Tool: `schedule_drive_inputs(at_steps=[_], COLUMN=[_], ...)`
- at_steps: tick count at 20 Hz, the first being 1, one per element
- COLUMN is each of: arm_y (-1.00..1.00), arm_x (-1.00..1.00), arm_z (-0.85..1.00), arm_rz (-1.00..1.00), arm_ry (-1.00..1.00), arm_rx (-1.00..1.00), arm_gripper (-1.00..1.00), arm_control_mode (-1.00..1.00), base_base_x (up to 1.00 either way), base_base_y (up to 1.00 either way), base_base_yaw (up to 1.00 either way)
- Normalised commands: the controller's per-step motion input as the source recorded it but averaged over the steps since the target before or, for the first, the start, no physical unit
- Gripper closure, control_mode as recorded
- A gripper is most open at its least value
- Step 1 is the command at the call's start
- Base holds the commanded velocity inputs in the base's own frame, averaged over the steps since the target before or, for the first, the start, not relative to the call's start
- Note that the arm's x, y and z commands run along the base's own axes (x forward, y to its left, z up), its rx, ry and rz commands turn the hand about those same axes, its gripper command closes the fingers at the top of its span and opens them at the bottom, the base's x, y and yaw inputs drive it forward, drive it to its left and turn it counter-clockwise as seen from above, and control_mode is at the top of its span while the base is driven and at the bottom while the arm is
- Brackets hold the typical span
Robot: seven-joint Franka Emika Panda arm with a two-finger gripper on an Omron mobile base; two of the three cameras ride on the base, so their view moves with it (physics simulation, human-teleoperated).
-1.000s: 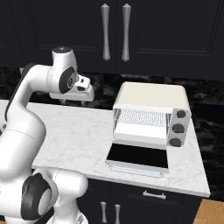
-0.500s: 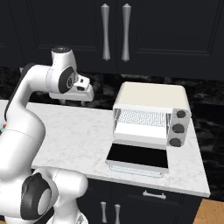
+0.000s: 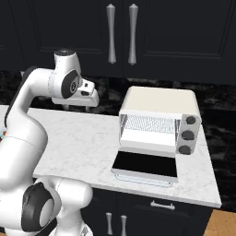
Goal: Pick up the kebab skewer and baguette bread, and place them inside the toaster oven. Close the toaster oven door and start by setting the timer.
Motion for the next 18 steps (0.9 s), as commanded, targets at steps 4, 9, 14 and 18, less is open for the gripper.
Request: schedule_drive_inputs(at_steps=[4,9,14,18], arm_y=[-0.63,-1.00,-1.00,-0.98], arm_x=[-0.41,-0.70,-0.38,-0.01], arm_z=[-0.19,-0.17,-0.17,-0.19], arm_rz=[0.05,0.36,0.51,0.35], arm_ry=[-0.13,-0.34,-0.43,-0.30], arm_rx=[0.03,0.02,0.00,0.00], arm_gripper=[-1.00,-1.00,-1.00,-1.00], arm_control_mode=[-1.00,-1.00,-1.00,-1.00], base_base_x=[0.00,0.00,0.00,0.00], base_base_y=[0.00,0.00,0.00,0.00], base_base_yaw=[0.00,0.00,0.00,0.00])
